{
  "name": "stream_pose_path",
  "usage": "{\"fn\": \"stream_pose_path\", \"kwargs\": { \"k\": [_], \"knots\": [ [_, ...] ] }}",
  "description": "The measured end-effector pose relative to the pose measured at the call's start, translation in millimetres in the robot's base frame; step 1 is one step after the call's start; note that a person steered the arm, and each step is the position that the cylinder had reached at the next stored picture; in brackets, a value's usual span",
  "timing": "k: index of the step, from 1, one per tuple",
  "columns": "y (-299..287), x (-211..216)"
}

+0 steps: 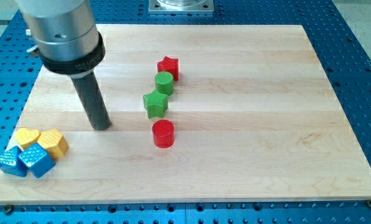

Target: Slightly push the green star to the right of the board

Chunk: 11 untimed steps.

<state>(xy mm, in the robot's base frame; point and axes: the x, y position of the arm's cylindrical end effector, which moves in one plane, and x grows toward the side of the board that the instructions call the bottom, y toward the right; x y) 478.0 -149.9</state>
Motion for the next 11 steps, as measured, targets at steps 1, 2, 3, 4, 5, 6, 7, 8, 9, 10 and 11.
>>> {"fn": "stream_pose_path", "kwargs": {
  "k": [1,2,3,4,5,6,7,8,9,10,11],
  "knots": [
    [11,-8],
    [30,-8],
    [43,-12],
    [46,-16],
    [54,-16],
    [62,-16],
    [68,-16],
    [69,-16],
    [70,-16],
    [72,-16],
    [74,-16]
  ]
}}
